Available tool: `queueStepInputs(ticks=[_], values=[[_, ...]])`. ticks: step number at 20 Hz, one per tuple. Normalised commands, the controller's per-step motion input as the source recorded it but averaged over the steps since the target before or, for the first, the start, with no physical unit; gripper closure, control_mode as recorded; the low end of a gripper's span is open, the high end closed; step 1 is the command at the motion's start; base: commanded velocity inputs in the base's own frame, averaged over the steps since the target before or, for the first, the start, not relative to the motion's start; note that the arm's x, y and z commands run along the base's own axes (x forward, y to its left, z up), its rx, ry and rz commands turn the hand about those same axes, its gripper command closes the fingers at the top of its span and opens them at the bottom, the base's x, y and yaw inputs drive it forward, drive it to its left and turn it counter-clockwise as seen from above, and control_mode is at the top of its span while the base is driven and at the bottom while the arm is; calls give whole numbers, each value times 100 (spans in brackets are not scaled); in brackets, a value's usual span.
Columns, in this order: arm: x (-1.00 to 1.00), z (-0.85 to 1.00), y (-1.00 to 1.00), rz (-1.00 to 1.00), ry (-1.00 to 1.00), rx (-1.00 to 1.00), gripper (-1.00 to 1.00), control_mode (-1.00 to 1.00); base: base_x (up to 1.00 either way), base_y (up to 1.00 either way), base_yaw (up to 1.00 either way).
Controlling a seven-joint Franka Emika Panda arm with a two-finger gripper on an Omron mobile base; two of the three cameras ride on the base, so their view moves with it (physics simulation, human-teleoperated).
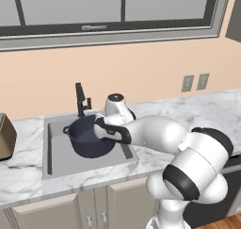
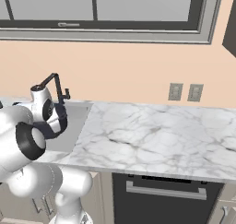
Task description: Move the pot and pan from the stove into the sink.
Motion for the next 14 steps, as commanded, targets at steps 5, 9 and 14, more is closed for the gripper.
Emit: queueStepInputs(ticks=[5,9,14], values=[[5,-28,2,0,0,0,100,-100,0,0,0],[12,-28,5,0,0,0,100,-100,0,0,0],[27,-29,11,0,-3,0,100,-100,0,0,0]])
